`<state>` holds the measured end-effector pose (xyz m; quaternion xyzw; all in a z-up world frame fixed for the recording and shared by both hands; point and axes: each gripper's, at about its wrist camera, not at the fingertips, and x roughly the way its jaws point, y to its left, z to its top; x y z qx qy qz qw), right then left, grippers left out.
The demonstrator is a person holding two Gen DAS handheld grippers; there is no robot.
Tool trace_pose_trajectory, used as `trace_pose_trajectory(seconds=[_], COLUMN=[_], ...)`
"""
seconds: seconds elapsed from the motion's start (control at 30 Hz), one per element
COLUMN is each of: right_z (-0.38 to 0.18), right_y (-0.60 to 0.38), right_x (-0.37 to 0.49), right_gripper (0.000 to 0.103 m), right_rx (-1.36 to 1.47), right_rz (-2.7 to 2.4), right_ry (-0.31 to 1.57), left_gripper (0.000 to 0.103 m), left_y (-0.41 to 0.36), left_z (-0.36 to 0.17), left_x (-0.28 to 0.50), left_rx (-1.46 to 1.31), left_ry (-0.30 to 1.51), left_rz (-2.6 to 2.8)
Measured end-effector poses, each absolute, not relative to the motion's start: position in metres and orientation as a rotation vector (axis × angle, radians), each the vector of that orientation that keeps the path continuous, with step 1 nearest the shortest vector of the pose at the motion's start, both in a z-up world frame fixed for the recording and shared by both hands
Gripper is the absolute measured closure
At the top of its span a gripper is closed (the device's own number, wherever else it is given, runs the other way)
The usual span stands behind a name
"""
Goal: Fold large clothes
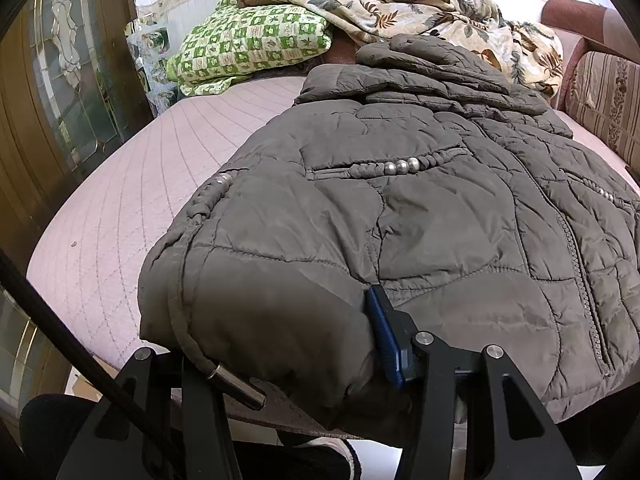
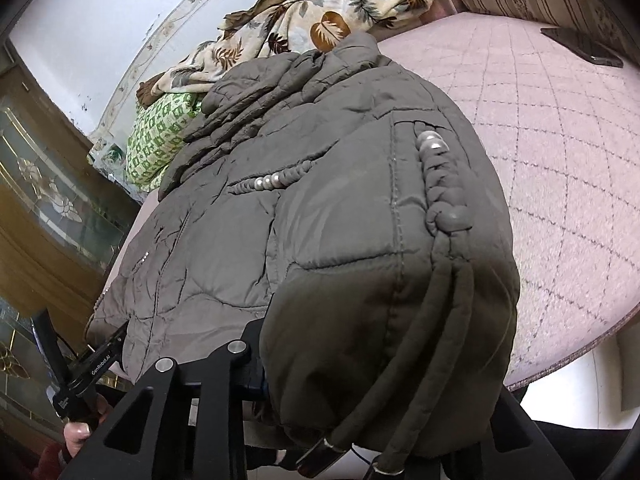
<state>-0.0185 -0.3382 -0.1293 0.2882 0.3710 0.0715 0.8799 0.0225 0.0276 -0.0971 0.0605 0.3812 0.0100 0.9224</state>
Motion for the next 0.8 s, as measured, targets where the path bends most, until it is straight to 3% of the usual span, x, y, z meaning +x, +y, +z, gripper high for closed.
trace_pose_trajectory(seconds=[0.8], right_z=[-0.1334], right_y=[-0.3375], right_x=[-0.0246], right_gripper=[0.065], right_rx=[0.627], right_rz=[0.150], right_ry=[0.744], left_gripper=[0.053], left_y=[0.0266], left_z=[-0.0970], left_x=[0.0226], left_rx=[0.127], left_ry=[0.780], left_rz=[0.024])
